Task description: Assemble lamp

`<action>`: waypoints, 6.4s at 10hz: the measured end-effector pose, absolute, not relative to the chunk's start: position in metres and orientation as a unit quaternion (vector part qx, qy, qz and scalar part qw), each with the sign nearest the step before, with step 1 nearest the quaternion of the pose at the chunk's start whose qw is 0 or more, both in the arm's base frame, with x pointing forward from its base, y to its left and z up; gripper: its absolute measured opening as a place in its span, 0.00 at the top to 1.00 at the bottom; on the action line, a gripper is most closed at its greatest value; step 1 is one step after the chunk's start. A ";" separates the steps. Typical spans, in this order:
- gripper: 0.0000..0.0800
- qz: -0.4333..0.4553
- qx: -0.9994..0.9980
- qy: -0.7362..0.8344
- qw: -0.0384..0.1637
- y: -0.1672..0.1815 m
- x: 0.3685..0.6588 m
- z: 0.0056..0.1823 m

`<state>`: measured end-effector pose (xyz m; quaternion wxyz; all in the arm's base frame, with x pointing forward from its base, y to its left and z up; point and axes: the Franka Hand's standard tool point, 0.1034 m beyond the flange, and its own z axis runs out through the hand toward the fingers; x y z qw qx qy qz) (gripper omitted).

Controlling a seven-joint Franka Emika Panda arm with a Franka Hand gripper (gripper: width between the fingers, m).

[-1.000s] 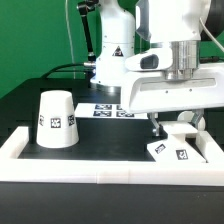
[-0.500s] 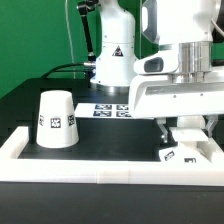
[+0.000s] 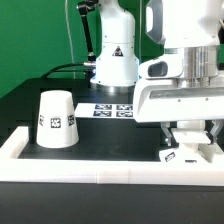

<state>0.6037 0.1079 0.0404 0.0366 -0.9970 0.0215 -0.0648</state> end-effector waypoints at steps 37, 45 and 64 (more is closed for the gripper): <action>0.13 -0.050 -0.998 -0.021 0.027 0.121 0.503 0.062; 0.13 0.052 -0.999 -0.004 0.015 0.133 0.470 0.056; 0.13 0.375 -0.927 -0.026 0.009 0.142 0.468 0.031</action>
Offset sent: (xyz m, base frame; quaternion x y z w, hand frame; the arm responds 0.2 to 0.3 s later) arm -0.0389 -0.0074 0.0142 -0.0148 0.0054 -0.0522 0.9985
